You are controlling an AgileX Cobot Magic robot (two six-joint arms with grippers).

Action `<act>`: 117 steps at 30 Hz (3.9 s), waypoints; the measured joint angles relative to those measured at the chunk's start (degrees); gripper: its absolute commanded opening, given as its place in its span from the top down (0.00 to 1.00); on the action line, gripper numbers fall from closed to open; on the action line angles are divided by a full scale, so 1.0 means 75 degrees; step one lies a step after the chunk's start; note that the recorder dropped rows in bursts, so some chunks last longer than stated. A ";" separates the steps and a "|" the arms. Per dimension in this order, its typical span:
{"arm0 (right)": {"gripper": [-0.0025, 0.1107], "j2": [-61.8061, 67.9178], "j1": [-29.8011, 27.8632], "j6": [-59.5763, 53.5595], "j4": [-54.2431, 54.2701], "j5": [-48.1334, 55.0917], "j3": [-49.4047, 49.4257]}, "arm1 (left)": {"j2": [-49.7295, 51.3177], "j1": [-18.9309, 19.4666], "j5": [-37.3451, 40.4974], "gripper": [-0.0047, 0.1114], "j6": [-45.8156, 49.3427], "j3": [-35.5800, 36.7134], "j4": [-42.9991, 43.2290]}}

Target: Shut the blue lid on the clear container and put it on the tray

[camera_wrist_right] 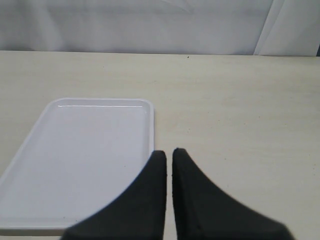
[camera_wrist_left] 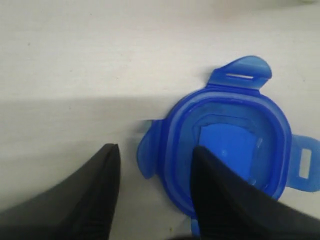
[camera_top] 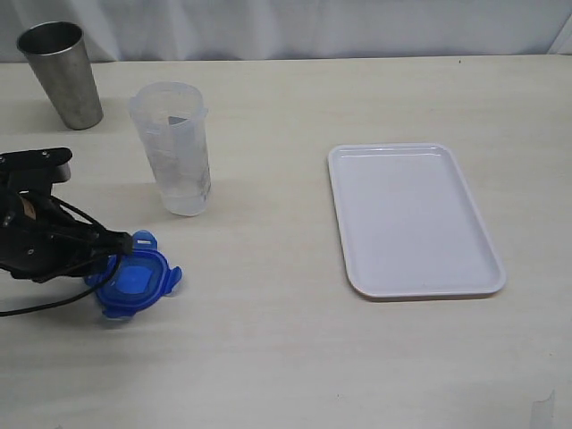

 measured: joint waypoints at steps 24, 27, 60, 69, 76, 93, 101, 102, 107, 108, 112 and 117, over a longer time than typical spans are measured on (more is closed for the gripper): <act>0.94 0.0000 0.0000 0.0000 0.0000 0.0000 0.0000 | 0.0000 0.0183 0.4030 0.53 0.0825 -0.2287 0.1060; 0.94 0.0000 0.0000 0.0000 0.0000 0.0000 0.0000 | 0.0000 0.0650 0.4133 0.53 0.1414 -0.2417 0.0450; 0.94 0.0000 0.0000 0.0000 0.0000 0.0000 0.0000 | 0.1011 0.1784 0.2281 0.57 0.6527 -0.1111 -0.3868; 0.94 0.0000 0.0000 0.0000 0.0000 0.0000 0.0000 | 0.1432 0.1784 0.2252 0.59 0.6978 -0.1111 -0.4216; 0.94 0.0000 0.0000 0.0000 0.0000 0.0000 0.0000 | 0.1436 0.1784 0.2192 0.59 0.6995 -0.1111 -0.4216; 0.94 0.0000 0.0000 0.0000 0.0000 0.0000 0.0000 | 0.1448 0.1784 0.2871 0.59 0.6926 -0.1515 -0.3656; 0.94 0.0000 0.0000 0.0000 0.0000 0.0000 0.0000 | 0.1448 0.1784 0.2826 0.60 0.6809 -0.1515 -0.3610; 0.94 0.0000 0.0000 0.0000 0.0000 0.0000 0.0000 | 0.1448 0.1784 0.2826 0.61 0.6809 -0.1515 -0.3610; 0.94 0.0000 0.0000 0.0000 0.0000 0.0000 0.0000 | 0.1448 0.1784 0.2791 0.75 0.6809 -0.1515 -0.3610; 0.94 0.0000 0.0000 0.0000 0.0000 0.0000 0.0000 | 0.1448 0.1784 0.2757 0.75 0.6809 -0.1515 -0.3610; 0.94 0.0000 0.0000 0.0000 0.0000 0.0000 0.0000 | 0.1448 0.1784 0.2616 0.75 0.6791 -0.1515 -0.3628; 0.94 0.0000 0.0000 0.0000 0.0000 0.0000 0.0000 | 0.1448 0.1784 0.2599 0.75 0.6791 -0.1515 -0.3626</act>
